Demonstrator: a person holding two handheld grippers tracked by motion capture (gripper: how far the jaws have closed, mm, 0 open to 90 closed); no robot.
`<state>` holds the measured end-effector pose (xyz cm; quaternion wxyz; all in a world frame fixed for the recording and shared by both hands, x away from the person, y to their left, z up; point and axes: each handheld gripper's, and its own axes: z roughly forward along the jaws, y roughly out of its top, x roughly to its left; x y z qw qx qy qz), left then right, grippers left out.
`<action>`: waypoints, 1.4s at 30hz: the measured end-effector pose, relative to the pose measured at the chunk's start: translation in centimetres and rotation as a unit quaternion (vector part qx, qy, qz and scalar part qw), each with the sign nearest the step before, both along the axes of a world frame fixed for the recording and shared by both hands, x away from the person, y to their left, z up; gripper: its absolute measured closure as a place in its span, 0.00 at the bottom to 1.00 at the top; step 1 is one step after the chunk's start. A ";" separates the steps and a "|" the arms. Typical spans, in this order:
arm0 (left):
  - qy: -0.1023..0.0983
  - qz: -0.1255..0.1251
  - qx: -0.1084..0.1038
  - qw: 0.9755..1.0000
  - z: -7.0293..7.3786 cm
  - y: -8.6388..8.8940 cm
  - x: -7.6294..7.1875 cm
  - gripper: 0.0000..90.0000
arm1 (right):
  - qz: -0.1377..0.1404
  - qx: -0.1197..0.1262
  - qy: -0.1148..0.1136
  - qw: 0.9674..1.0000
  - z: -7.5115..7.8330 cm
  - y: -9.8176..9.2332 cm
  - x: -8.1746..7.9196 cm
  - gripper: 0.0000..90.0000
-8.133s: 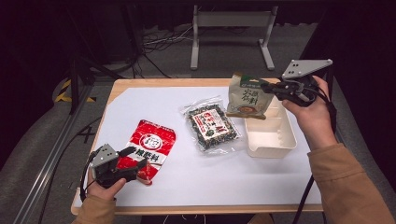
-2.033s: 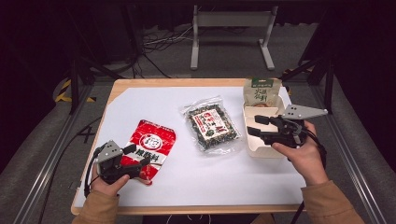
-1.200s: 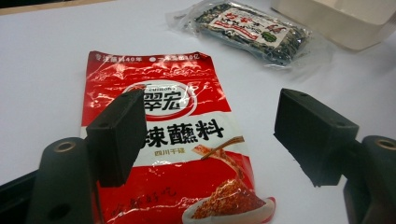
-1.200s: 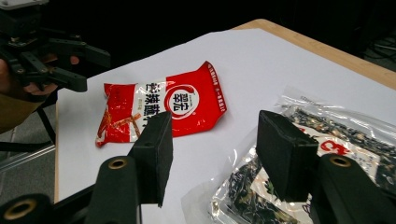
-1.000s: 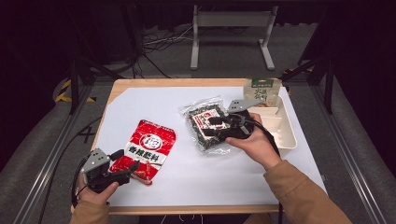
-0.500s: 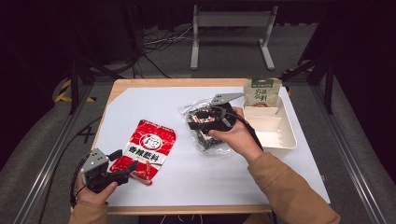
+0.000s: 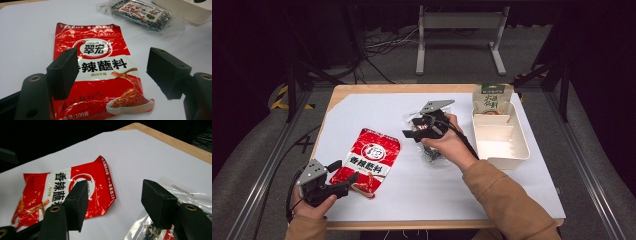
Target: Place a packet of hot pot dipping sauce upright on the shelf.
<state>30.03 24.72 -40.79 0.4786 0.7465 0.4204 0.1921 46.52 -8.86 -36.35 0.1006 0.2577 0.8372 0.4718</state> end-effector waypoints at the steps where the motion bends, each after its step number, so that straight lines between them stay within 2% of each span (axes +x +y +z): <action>1: -0.001 0.000 0.001 1.000 0.0 0.0 0.0 0.29 | 0.000 -0.004 -0.003 1.000 -0.2 0.2 0.1 0.42; 5: -0.001 0.000 0.001 1.000 0.0 0.1 -0.1 0.29 | -0.006 -0.016 -0.007 1.000 -0.9 1.0 0.2 0.42; 13: -0.001 -0.001 -0.001 1.000 0.0 0.1 0.0 0.29 | -0.014 -0.024 -0.009 1.000 -1.8 2.3 0.2 0.40; 18: -0.001 -0.001 -0.002 1.000 0.1 0.2 0.0 0.29 | -0.015 -0.015 -0.002 1.000 -2.2 3.0 0.2 0.39; 23: -0.002 -0.001 -0.002 1.000 0.1 0.2 0.0 0.29 | -0.012 -0.019 0.001 1.000 -2.8 3.6 0.2 0.40; 28: -0.001 0.001 -0.002 1.000 0.1 0.3 0.0 0.29 | -0.011 -0.017 0.018 1.000 -3.7 4.0 0.7 0.42; 33: -0.002 0.000 -0.005 1.000 0.0 0.3 0.0 0.29 | -0.011 -0.016 0.046 0.999 -4.7 4.5 1.1 0.44; 37: -0.001 -0.001 -0.005 1.000 0.0 0.3 0.0 0.29 | -0.014 -0.022 0.058 0.998 -5.4 4.8 1.3 0.45; 42: -0.003 -0.002 -0.004 1.000 0.0 0.2 0.1 0.29 | -0.016 -0.043 0.073 0.996 -6.5 5.4 1.8 0.45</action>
